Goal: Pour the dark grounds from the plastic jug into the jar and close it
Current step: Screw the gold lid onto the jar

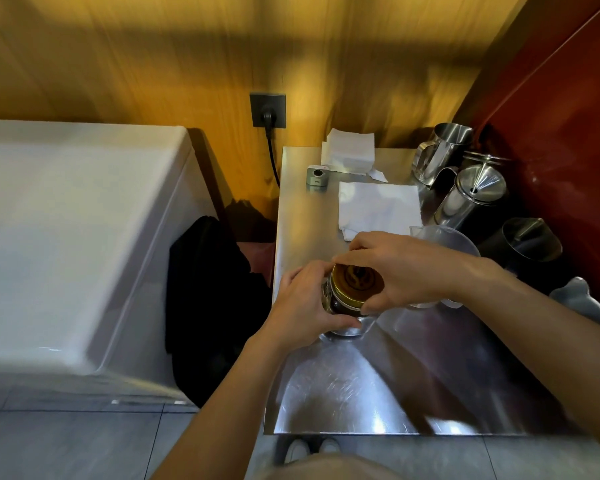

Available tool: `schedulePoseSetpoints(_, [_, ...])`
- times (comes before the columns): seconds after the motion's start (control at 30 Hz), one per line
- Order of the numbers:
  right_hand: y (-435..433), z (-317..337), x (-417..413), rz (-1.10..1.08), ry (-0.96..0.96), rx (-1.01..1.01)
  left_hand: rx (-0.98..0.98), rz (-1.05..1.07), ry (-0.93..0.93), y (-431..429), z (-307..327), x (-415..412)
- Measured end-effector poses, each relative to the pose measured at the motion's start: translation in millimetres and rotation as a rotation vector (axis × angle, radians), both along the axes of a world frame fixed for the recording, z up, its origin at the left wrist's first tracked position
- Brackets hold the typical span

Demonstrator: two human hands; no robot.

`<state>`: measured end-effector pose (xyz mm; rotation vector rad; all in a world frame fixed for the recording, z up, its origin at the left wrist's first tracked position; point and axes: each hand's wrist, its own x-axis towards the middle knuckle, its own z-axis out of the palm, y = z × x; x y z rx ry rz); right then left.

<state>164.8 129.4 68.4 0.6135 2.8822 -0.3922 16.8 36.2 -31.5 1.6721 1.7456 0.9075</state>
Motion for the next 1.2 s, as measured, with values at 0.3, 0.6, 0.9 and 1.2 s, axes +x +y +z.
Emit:
schedulePoseSetpoints(0.3, [-1,2,2,0.021,-0.031,0.020,0.028,-0.003,-0.004,-1,0,0])
schedulePoseSetpoints(0.6, [-5,0,1,-0.055,-0.006,0.229,0.018,0.008,0.004,0,-3,0])
schedulePoseSetpoints(0.9, [-11,-4,-1,-0.094,-0.038,0.375,0.003,0.007,-0.013,1,-6,0])
schedulePoseSetpoints(1.2, [-7,-7,4,-0.105,-0.017,0.364,0.024,0.006,-0.004,2,-9,-1])
